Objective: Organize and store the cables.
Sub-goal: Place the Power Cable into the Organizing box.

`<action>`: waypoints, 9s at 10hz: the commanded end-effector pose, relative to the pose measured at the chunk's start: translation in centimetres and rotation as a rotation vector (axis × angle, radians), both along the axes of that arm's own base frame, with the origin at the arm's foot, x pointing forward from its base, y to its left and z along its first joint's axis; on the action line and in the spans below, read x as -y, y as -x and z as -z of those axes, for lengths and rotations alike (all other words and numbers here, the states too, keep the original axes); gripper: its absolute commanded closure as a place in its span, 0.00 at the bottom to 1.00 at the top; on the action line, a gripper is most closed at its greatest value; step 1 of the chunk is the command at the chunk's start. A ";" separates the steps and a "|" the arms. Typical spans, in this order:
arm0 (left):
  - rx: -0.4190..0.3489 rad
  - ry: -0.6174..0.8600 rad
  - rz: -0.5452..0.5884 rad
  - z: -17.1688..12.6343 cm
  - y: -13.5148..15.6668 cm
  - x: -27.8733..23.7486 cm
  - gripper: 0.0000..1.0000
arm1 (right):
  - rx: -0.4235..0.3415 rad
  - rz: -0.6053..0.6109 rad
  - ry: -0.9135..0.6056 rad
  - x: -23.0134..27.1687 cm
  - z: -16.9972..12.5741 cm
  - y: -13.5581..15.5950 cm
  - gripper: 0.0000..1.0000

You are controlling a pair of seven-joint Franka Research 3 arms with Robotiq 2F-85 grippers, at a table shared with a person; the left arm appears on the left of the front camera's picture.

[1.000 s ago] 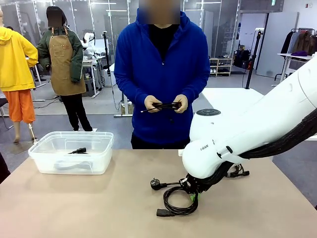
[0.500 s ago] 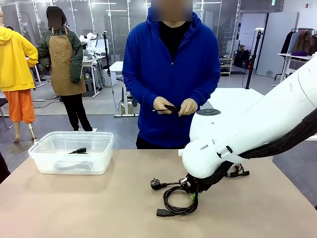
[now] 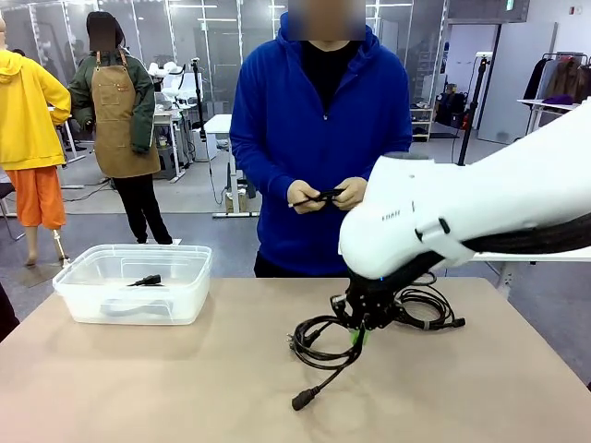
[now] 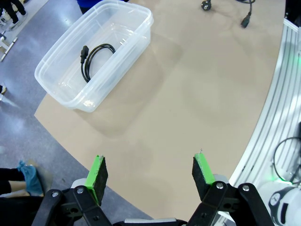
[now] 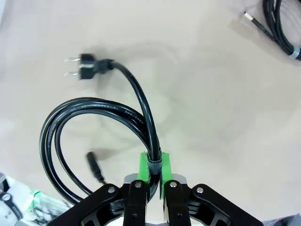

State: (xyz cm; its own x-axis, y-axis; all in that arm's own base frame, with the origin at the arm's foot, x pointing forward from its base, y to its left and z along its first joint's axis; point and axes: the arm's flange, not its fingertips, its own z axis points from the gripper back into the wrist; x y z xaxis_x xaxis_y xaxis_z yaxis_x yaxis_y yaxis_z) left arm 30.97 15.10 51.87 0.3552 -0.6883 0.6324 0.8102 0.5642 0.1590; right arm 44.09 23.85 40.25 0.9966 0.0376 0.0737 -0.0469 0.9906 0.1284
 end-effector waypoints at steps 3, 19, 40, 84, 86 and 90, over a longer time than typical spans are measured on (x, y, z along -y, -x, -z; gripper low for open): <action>0.016 0.008 -0.002 0.2 0.1 0.1 0.08 | 0.024 0.022 -0.020 -6.3 -4.0 -0.3 0.88; 0.016 0.008 -0.002 0.2 0.1 0.1 0.08 | -0.131 -0.134 0.044 -20.4 5.5 -3.2 0.43; -0.369 -0.132 0.096 -2.6 -0.3 29.5 0.08 | 0.492 -0.479 -0.432 26.9 -8.1 16.8 0.00; -0.609 -0.190 -0.758 19.8 -12.9 52.6 0.08 | 0.849 -1.116 -0.486 39.3 -5.9 21.2 0.00; -0.583 -0.184 -0.782 19.9 -13.1 52.2 0.19 | 0.849 -1.116 -0.486 39.3 -5.9 21.2 0.00; -0.517 -0.172 -0.840 20.7 -14.2 51.7 0.95 | 0.849 -1.116 -0.486 39.3 -5.9 21.2 0.00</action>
State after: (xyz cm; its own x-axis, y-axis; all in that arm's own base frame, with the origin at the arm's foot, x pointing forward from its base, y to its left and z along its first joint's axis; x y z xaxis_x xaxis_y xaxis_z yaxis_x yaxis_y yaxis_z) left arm 44.72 -35.59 31.86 0.9734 -0.1797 0.1423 0.1797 0.9836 0.0125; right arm 22.94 -15.42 46.46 0.1444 0.5396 0.8294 -0.9618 0.2735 -0.0104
